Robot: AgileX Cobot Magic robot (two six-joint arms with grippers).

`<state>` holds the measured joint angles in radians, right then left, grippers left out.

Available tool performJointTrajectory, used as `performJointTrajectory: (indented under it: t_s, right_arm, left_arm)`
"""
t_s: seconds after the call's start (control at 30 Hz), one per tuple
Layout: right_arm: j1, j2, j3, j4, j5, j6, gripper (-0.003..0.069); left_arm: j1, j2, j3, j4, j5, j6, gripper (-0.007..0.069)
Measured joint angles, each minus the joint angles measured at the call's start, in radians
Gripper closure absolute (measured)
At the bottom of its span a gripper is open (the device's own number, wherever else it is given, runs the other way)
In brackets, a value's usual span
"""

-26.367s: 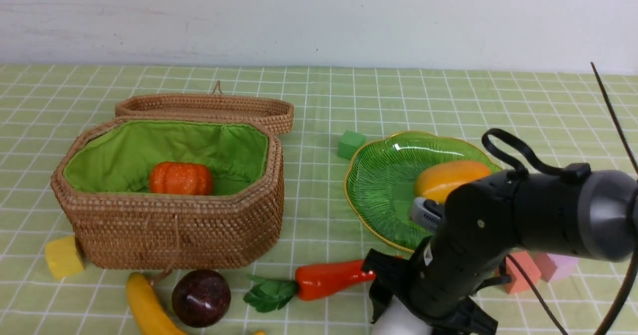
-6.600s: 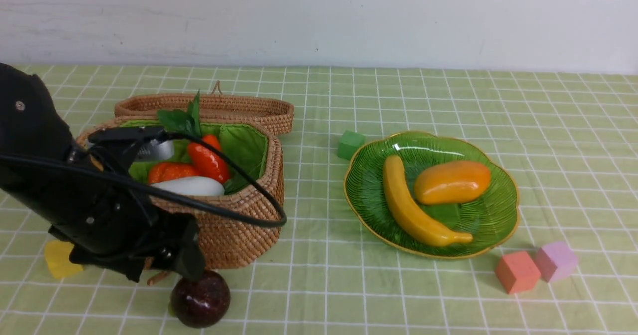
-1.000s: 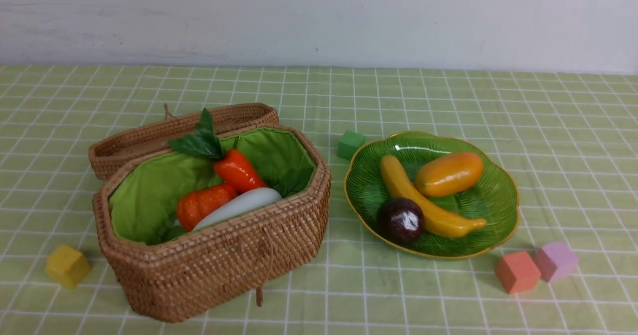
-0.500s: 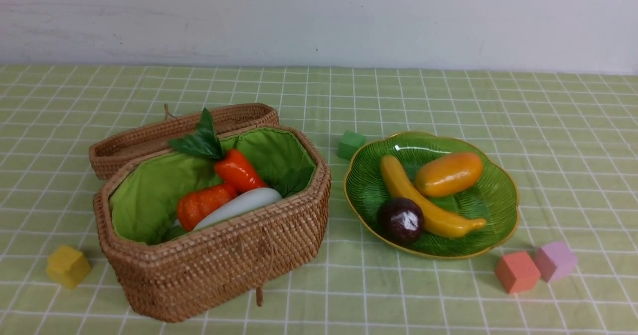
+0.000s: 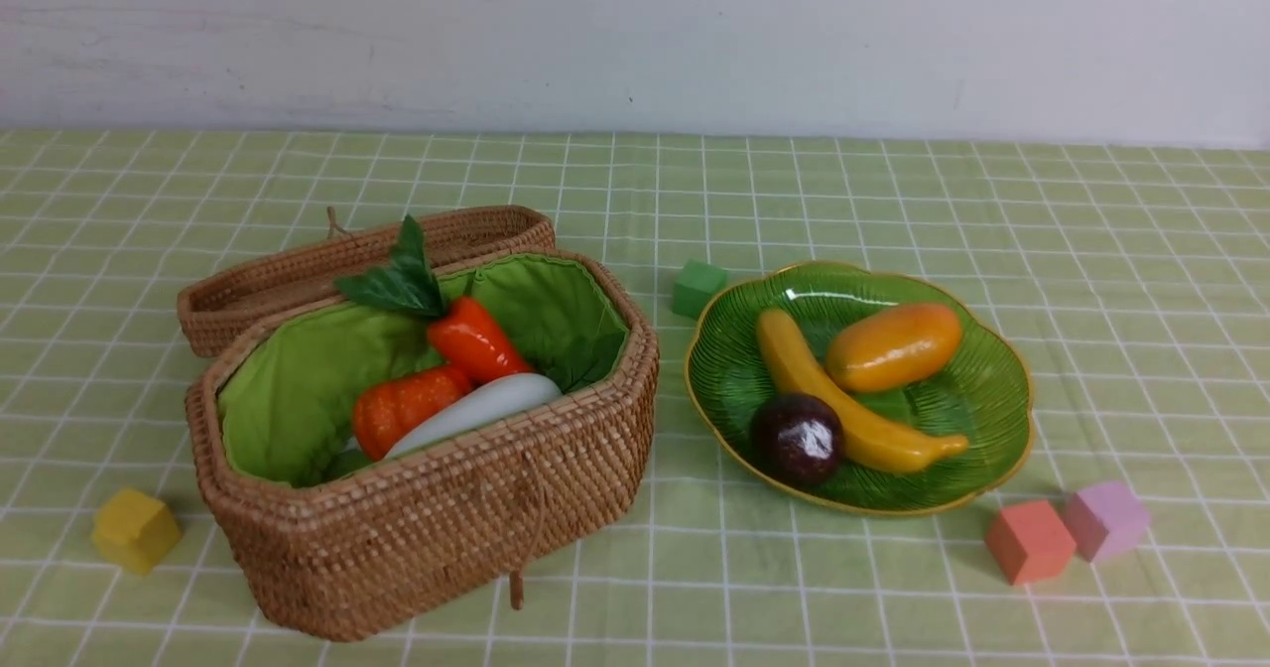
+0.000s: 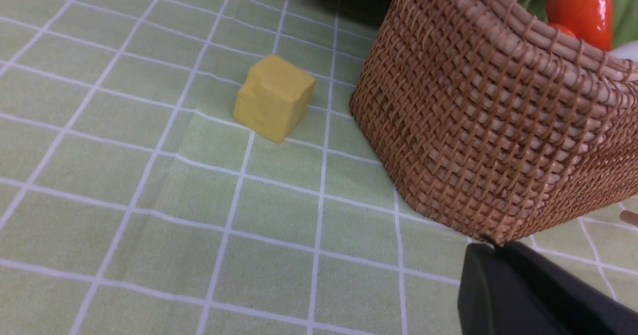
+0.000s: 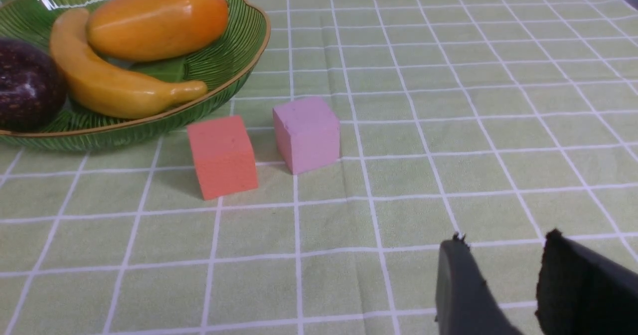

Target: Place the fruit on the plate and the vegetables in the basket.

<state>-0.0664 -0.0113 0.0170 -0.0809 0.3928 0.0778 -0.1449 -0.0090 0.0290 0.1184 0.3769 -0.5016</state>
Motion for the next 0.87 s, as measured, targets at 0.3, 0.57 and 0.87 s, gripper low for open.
performJointTrajectory:
  t_s: [0.3, 0.57, 0.87]
  right_arm:
    - [0.0, 0.0, 0.0, 0.0, 0.0, 0.0, 0.0419]
    - [0.0, 0.0, 0.0, 0.0, 0.0, 0.0, 0.0419]
    - [0.0, 0.0, 0.0, 0.0, 0.0, 0.0, 0.0419]
  left_arm:
    - [0.0, 0.0, 0.0, 0.0, 0.0, 0.0, 0.0605]
    - [0.0, 0.0, 0.0, 0.0, 0.0, 0.0, 0.0605]
    - [0.0, 0.0, 0.0, 0.0, 0.0, 0.0, 0.0603]
